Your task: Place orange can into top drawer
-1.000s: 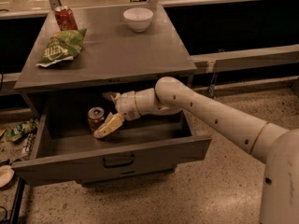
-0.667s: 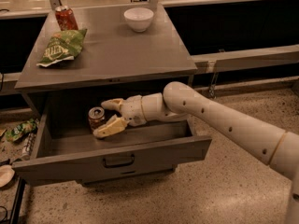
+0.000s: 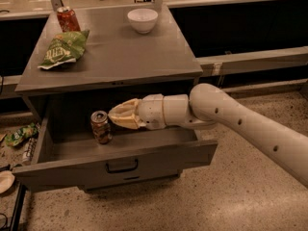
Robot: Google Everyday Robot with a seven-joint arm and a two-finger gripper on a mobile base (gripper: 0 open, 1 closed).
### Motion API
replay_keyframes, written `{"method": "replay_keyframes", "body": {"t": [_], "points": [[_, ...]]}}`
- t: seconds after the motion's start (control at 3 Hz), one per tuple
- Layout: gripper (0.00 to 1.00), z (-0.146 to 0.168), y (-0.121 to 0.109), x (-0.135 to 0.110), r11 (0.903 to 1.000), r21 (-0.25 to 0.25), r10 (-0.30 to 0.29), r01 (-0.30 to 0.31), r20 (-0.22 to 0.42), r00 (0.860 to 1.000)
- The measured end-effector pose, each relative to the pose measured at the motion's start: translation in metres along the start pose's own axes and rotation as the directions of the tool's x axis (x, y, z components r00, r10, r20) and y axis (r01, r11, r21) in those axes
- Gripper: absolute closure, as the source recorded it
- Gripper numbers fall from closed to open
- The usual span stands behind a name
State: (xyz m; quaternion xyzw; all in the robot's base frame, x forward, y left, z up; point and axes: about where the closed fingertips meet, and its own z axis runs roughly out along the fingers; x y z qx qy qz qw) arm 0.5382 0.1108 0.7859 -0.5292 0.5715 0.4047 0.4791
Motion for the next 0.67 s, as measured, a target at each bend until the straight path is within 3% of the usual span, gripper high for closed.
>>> {"method": "replay_keyframes", "body": {"t": [0.33, 0.67], "points": [[0.96, -0.0271, -0.0010, -0.0316, 0.9948, 0.059, -0.084, 0.083, 0.004, 0.996], [0.92, -0.0282, -0.0003, -0.0335, 0.9942, 0.061, -0.089, 0.088, 0.004, 0.996]]}}
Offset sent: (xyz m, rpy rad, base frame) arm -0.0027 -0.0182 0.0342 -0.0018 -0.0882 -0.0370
